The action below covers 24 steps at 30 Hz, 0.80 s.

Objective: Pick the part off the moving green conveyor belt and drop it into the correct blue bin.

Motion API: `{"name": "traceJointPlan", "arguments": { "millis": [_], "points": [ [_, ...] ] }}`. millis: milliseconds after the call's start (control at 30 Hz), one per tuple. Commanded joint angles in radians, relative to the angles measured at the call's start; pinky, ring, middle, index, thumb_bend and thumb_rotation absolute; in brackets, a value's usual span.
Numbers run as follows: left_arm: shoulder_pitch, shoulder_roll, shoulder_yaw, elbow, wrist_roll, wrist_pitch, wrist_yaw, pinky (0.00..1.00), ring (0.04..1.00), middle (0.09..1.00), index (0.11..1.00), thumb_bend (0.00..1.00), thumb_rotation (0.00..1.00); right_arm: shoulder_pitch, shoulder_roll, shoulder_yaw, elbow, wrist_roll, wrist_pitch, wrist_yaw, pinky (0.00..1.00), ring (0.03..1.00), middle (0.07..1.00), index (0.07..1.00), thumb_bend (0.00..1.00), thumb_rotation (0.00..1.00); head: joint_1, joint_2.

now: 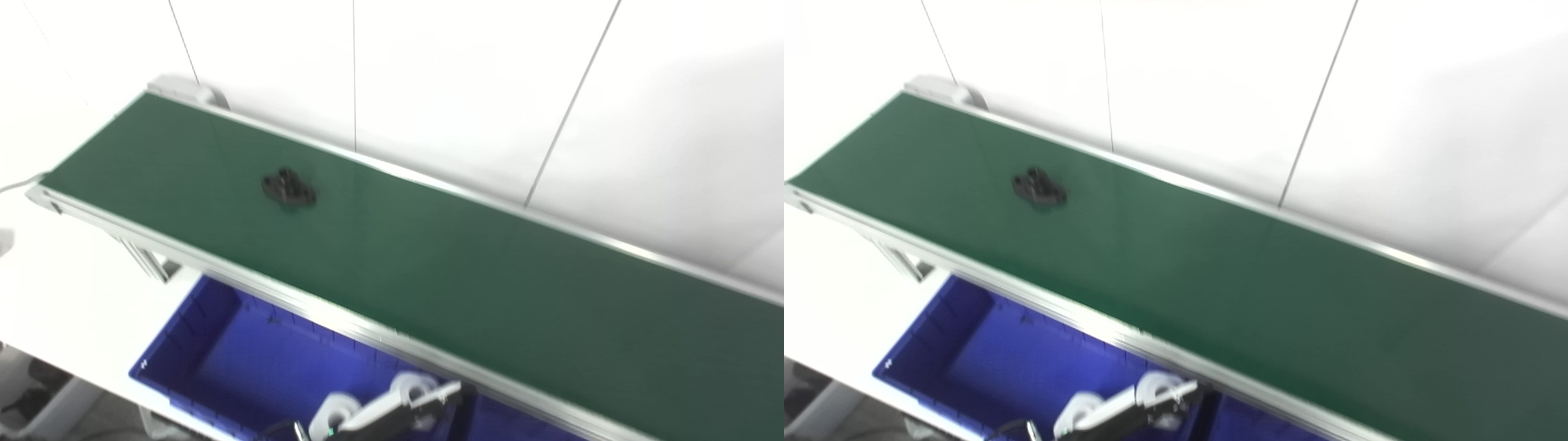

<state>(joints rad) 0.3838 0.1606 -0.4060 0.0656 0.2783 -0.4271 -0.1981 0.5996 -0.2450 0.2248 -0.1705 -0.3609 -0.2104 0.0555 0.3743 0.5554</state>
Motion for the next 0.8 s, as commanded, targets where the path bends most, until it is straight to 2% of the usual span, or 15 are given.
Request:
{"name": "traceJointPlan", "arguments": {
  "millis": [0, 233, 467, 600, 700, 733, 767],
  "points": [
    [-0.007, 0.003, -0.005, -0.004, 0.006, -0.041, 0.024, 0.86, 0.946, 0.985, 0.958, 0.91, 0.36, -0.003, 0.005, -0.005, -0.013, 0.005, -0.059, -0.021, 0.96, 1.000, 1.000, 1.000, 0.84, 0.46, -0.007, -0.007],
    [-0.030, 0.033, -0.044, 0.033, -0.001, -0.042, 0.071, 0.83, 0.931, 0.977, 0.951, 0.91, 0.37, -0.010, 0.011, 0.001, 0.017, -0.020, -0.079, -0.039, 0.94, 1.000, 1.000, 1.000, 0.86, 0.51, -0.035, -0.042],
    [-0.047, 0.053, -0.070, 0.049, -0.017, -0.042, 0.097, 0.81, 0.919, 0.968, 0.942, 0.91, 0.37, -0.013, 0.019, 0.003, 0.032, -0.017, -0.089, -0.051, 0.86, 1.000, 1.000, 1.000, 0.87, 0.53, -0.056, -0.053],
    [-0.053, 0.058, -0.080, 0.057, -0.039, -0.042, 0.097, 0.82, 0.929, 0.972, 0.943, 0.91, 0.37, -0.016, 0.026, -0.003, 0.043, -0.006, -0.117, -0.062, 0.87, 1.000, 1.000, 1.000, 0.87, 0.53, -0.074, -0.046],
    [-0.051, 0.066, -0.083, 0.050, -0.040, -0.042, 0.100, 0.83, 0.937, 0.979, 0.948, 0.90, 0.37, -0.008, 0.042, -0.012, 0.034, -0.001, -0.157, -0.090, 0.82, 0.976, 1.000, 1.000, 0.85, 0.44, -0.121, -0.020],
    [-0.048, 0.069, -0.081, 0.042, -0.038, -0.042, 0.097, 0.84, 0.940, 0.982, 0.950, 0.90, 0.37, -0.004, 0.048, -0.014, 0.028, -0.003, -0.172, -0.102, 0.83, 0.970, 1.000, 1.000, 0.83, 0.42, -0.153, -0.002],
    [-0.046, 0.071, -0.079, 0.037, -0.037, -0.042, 0.095, 0.84, 0.940, 0.983, 0.951, 0.90, 0.37, -0.001, 0.052, -0.016, 0.025, -0.005, -0.182, -0.109, 0.83, 0.970, 1.000, 1.000, 0.83, 0.42, -0.153, -0.002]
  ]
}}
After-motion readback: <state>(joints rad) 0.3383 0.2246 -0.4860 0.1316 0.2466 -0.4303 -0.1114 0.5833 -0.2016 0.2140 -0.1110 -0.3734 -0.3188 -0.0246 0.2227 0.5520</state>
